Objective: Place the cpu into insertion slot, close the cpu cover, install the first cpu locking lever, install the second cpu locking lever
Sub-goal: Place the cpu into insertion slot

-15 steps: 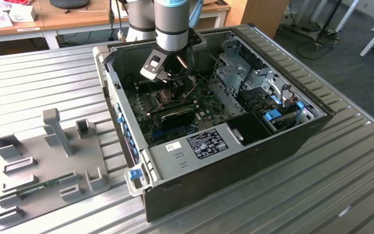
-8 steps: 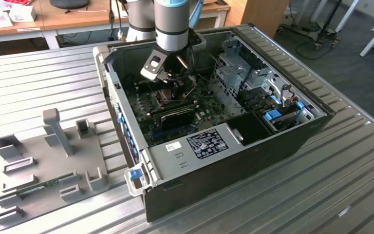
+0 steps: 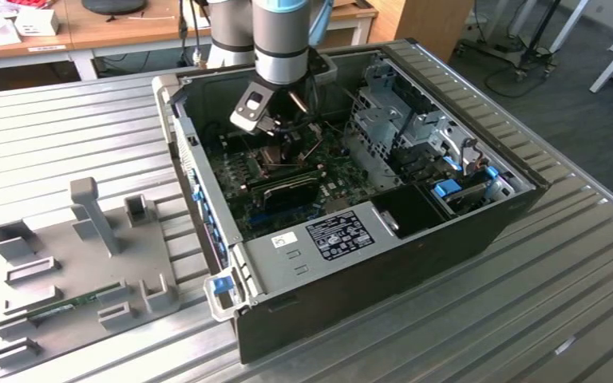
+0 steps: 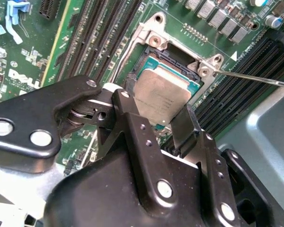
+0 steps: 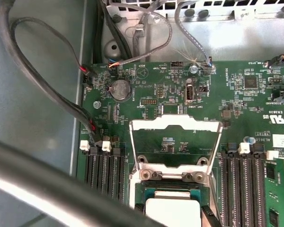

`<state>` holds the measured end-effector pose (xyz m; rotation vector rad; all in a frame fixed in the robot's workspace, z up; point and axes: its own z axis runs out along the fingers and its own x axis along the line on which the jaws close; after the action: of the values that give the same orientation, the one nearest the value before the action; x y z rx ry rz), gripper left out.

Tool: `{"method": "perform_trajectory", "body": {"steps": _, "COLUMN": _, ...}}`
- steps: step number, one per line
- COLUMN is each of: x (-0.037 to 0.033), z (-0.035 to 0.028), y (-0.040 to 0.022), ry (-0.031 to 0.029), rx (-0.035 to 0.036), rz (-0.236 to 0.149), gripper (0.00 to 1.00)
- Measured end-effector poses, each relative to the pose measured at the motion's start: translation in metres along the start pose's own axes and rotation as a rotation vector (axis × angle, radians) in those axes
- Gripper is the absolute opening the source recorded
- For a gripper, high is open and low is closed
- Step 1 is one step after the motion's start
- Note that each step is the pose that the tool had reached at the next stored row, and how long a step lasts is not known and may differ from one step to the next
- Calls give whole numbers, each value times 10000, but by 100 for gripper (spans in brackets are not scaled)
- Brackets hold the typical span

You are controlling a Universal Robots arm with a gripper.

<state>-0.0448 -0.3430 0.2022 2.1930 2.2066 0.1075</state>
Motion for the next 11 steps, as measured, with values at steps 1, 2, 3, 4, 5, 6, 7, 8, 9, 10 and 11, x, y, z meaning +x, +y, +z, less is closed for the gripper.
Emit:
{"method": "perform_trajectory", "body": {"steps": 1, "x": 3, "z": 9, "y": -1, "ry": -1, "rx": 0, "rz": 3, "gripper": 54}}
{"method": "perform_trajectory", "body": {"steps": 2, "x": 5, "z": 17, "y": -1, "ry": -1, "rx": 0, "rz": 6, "gripper": 54}}
{"method": "perform_trajectory", "body": {"steps": 3, "x": 7, "z": 24, "y": -2, "ry": -1, "rx": 0, "rz": 9, "gripper": 54}}
{"method": "perform_trajectory", "body": {"steps": 4, "x": 8, "z": 30, "y": -2, "ry": -1, "rx": 0, "rz": 15, "gripper": 54}}
{"method": "perform_trajectory", "body": {"steps": 5, "x": 8, "z": 34, "y": -2, "ry": -1, "rx": -1, "rz": 20, "gripper": 54}}
{"method": "perform_trajectory", "body": {"steps": 6, "x": 8, "z": 34, "y": -3, "ry": -3, "rx": 1, "rz": 22, "gripper": 54}}
{"method": "perform_trajectory", "body": {"steps": 7, "x": 8, "z": 34, "y": -3, "ry": -4, "rx": 1, "rz": 23, "gripper": 54}}
{"method": "perform_trajectory", "body": {"steps": 8, "x": 8, "z": 34, "y": -3, "ry": -3, "rx": 0, "rz": 24, "gripper": 54}}
{"method": "perform_trajectory", "body": {"steps": 9, "x": 8, "z": 35, "y": -3, "ry": -3, "rx": 1, "rz": 23, "gripper": 54}}
{"method": "perform_trajectory", "body": {"steps": 10, "x": 9, "z": 42, "y": -3, "ry": 1, "rx": -2, "rz": 24, "gripper": 54}}
{"method": "perform_trajectory", "body": {"steps": 11, "x": 9, "z": 49, "y": -4, "ry": 1, "rx": -2, "rz": 24, "gripper": 54}}
